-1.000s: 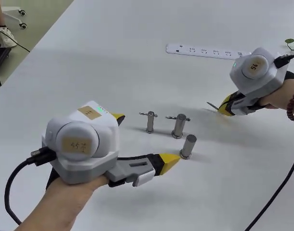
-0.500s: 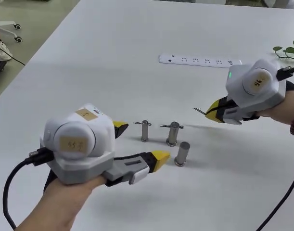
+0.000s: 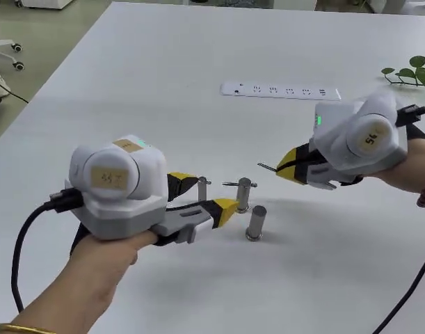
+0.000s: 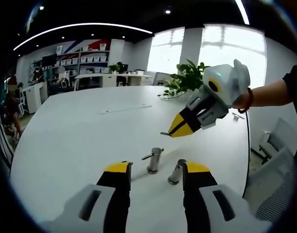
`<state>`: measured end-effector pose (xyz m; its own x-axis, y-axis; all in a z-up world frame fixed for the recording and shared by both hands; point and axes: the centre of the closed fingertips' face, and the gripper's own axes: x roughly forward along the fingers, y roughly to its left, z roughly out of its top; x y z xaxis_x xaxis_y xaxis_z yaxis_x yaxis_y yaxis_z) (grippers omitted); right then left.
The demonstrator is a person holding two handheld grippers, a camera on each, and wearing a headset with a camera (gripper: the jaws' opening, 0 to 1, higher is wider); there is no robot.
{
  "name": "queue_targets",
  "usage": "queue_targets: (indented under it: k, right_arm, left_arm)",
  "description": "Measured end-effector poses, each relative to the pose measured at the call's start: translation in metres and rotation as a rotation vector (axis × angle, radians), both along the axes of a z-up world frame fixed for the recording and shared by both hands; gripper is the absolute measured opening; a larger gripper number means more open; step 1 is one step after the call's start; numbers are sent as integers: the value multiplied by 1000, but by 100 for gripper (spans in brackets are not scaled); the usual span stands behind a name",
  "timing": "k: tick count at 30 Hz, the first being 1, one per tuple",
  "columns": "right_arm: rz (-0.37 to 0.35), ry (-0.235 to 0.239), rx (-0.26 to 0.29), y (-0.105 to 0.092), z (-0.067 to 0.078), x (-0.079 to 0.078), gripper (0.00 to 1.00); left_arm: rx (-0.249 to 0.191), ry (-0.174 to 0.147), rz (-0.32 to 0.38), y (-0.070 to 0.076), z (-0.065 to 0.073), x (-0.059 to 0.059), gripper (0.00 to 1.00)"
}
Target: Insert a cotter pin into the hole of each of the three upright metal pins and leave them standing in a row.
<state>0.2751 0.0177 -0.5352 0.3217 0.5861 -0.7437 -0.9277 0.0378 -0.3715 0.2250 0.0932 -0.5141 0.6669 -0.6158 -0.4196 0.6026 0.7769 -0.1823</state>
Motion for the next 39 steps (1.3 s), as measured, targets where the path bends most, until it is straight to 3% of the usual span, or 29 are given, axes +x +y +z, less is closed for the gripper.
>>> queue_targets:
  k: [2, 7, 13, 23, 39]
  right_arm:
    - [21, -11, 6, 5, 3, -5, 0]
    - [71, -38, 9, 14, 7, -16, 0]
    - [129, -68, 11, 22, 10, -23, 0]
    - [210, -114, -10, 31, 13, -41, 0]
    - [280, -148, -27, 42, 14, -58, 0]
  left_arm:
    - [-34, 25, -4, -4, 1, 1, 39]
    - [-55, 36, -5, -8, 3, 3, 36]
    - [-96, 83, -2, -12, 0, 4, 30]
    - [-144, 129, -7, -19, 1, 2, 19]
    - [-203, 170, -30, -29, 4, -3, 4]
